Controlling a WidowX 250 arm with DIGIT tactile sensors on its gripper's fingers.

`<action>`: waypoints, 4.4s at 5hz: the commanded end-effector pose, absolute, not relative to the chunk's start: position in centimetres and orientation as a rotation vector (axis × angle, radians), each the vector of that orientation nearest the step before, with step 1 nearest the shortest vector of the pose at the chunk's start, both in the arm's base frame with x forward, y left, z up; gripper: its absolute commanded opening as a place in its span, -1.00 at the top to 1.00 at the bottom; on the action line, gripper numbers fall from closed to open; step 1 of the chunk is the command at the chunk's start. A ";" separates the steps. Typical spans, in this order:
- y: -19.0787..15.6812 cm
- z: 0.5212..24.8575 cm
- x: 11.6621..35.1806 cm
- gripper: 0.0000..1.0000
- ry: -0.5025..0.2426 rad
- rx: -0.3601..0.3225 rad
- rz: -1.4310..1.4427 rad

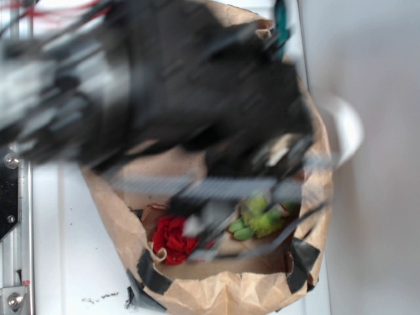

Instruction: Grab the green animal.

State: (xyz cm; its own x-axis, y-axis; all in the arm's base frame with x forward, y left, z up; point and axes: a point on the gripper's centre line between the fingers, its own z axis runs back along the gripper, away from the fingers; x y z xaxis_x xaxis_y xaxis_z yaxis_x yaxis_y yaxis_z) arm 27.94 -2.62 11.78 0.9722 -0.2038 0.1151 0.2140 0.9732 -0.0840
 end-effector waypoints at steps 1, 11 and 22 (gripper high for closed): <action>-5.8 15.0 27.9 -1.00 -0.114 -0.153 -0.077; -2.9 8.2 35.9 -1.00 -0.206 -0.150 0.021; -6.0 10.2 32.1 -1.00 -0.335 -0.282 0.095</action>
State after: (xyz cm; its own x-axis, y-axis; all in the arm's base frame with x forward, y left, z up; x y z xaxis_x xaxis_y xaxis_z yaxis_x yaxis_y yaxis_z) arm 31.27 -5.41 8.04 0.9547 0.1371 0.2640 -0.0603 0.9582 -0.2796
